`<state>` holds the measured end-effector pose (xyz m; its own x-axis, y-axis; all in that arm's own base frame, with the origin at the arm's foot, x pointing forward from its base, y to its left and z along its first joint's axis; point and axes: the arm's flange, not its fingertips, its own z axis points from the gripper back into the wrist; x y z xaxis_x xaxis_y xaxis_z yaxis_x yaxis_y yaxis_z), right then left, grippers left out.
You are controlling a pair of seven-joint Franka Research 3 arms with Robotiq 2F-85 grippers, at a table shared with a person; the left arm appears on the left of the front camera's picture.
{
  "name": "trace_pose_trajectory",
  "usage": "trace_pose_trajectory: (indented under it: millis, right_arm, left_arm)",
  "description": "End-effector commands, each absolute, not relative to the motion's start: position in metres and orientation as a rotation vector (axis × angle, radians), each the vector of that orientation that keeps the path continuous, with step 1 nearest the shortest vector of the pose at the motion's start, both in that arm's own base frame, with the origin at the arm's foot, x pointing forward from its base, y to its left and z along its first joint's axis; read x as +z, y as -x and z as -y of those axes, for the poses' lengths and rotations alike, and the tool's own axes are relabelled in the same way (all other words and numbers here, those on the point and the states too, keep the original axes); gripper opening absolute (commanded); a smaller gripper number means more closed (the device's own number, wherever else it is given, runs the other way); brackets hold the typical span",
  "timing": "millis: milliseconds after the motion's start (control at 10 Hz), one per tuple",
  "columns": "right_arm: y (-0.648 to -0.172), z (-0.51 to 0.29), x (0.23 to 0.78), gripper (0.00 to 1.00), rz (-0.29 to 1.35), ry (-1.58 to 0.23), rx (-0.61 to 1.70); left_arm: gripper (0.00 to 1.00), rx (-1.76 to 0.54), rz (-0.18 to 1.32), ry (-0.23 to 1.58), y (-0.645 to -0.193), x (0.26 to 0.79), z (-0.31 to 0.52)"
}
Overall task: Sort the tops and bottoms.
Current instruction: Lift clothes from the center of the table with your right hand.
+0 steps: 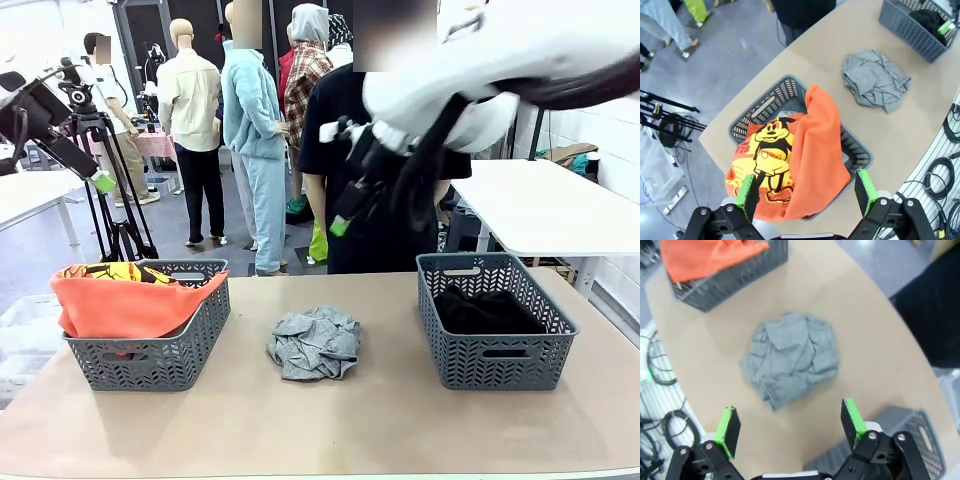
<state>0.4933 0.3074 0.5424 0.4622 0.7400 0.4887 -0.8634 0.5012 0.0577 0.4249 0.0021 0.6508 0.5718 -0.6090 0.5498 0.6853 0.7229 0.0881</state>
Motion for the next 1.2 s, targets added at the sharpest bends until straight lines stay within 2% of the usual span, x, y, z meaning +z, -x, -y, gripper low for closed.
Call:
trace_pose_trajectory:
  millis: [0, 100, 200, 400, 600, 1100]
  right_arm:
    - [-0.521, -0.34, 0.513, 1.0, 0.361, -0.343, 1.067]
    - [-0.531, -0.349, 0.496, 1.0, 0.329, -0.339, 1.088]
    - [-0.506, -0.327, 0.519, 1.0, 0.398, -0.336, 1.027]
    - [-0.506, -0.327, 0.519, 1.0, 0.398, -0.336, 1.027]
    - [-0.518, -0.344, 0.489, 1.0, 0.302, -0.336, 1.012]
    - [-0.557, -0.423, 0.384, 1.0, 0.062, -0.323, 1.137]
  left_arm:
    - [1.0, -0.76, 0.599, 0.131, -0.423, 0.648, -0.002]
    - [1.0, -0.76, 0.599, 0.131, -0.423, 0.648, -0.002]
    - [1.0, -0.76, 0.599, 0.131, -0.423, 0.648, -0.002]
    - [1.0, -0.76, 0.599, 0.131, -0.423, 0.648, -0.002]
    - [1.0, -0.76, 0.599, 0.131, -0.423, 0.648, -0.002]
    - [1.0, -0.76, 0.599, 0.131, -0.423, 0.648, -0.002]
